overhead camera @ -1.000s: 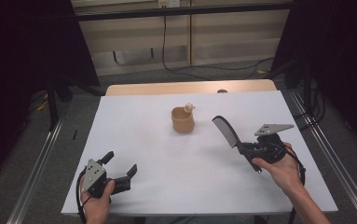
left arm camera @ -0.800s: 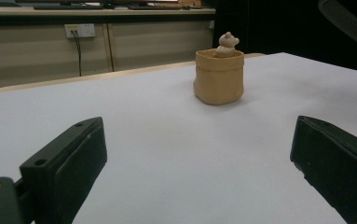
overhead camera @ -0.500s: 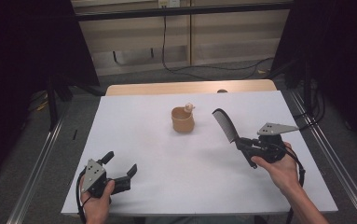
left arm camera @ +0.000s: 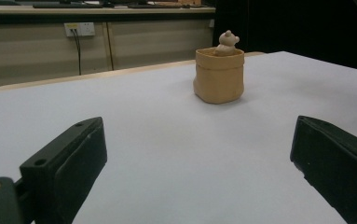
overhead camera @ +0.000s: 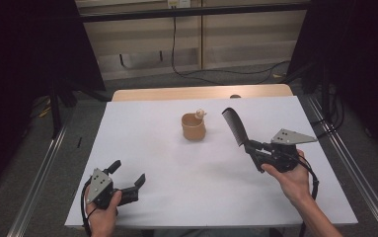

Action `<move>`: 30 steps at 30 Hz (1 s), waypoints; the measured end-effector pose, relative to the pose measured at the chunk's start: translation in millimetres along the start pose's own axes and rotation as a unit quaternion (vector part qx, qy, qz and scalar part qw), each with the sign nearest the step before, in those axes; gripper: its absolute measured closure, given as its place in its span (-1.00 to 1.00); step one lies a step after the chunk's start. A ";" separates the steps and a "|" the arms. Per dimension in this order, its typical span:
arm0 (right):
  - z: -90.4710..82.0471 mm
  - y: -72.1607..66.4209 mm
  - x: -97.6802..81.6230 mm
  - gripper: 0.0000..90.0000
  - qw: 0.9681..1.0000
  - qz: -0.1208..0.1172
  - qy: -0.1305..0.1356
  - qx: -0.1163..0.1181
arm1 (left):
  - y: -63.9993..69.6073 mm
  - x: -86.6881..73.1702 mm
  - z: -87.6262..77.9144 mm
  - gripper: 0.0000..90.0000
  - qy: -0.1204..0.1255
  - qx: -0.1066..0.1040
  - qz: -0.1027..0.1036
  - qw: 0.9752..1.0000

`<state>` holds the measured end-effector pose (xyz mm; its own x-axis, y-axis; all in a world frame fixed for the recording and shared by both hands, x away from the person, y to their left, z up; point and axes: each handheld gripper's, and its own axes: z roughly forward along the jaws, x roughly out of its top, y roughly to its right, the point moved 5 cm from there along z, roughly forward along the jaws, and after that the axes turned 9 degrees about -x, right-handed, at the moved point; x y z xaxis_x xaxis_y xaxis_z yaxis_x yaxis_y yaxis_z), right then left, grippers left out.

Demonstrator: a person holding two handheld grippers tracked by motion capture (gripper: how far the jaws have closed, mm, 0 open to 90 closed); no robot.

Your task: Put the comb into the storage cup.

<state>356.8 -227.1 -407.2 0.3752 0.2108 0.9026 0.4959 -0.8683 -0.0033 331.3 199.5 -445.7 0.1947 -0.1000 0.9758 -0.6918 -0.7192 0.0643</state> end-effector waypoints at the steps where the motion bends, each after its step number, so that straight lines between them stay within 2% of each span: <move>1: 0.7 -0.7 -0.6 0.62 1.000 0.003 0.001 -0.001 | -0.2 0.3 -0.5 -0.92 0.001 0.000 -0.001 1.000; 7: 4.1 -3.1 3.2 0.62 1.000 0.011 0.021 0.006 | -0.4 0.3 0.1 -0.92 0.001 0.001 0.001 1.000; 14: 10.0 -9.0 12.9 0.62 0.999 0.018 0.044 0.027 | -1.1 1.5 0.0 -0.92 0.003 -0.002 0.000 1.000; 30: 26.7 -11.5 46.3 0.62 0.994 0.029 0.093 0.041 | -1.7 2.0 -0.3 -0.92 0.005 -0.003 0.002 1.000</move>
<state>389.3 -195.3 -376.9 0.2571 0.0670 0.9641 0.5417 -0.8361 -0.0864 332.7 200.7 -443.8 0.1845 -0.0968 0.9781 -0.6974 -0.7141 0.0609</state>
